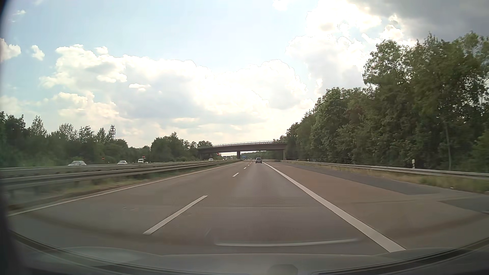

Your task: Follow the waypoints while adhering to traffic rules and regulations

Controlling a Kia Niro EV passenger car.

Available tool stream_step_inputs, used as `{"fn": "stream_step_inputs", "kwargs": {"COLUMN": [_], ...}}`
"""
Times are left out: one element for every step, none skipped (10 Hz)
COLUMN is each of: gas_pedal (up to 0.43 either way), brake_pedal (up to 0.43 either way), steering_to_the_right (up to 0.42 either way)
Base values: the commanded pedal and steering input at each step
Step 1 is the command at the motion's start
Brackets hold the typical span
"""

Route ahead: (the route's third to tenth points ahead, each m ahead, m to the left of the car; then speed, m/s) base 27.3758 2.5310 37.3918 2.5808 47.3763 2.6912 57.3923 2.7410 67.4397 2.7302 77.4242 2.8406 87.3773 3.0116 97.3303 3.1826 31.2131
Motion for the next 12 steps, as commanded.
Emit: {"fn": "stream_step_inputs", "kwargs": {"gas_pedal": [0.311, 0.311, 0.311, 0.311, 0.311, 0.311, 0.311, 0.311, 0.311, 0.311, 0.311, 0.311], "brake_pedal": [0.03, 0.03, 0.03, 0.03, 0.03, 0.03, 0.03, 0.03, 0.03, 0.03, 0.03, 0.03], "steering_to_the_right": [-0.003, -0.002, -0.002, -0.003, -0.002, -0.003, -0.003, -0.003, -0.003, -0.002, -0.002, -0.002]}}
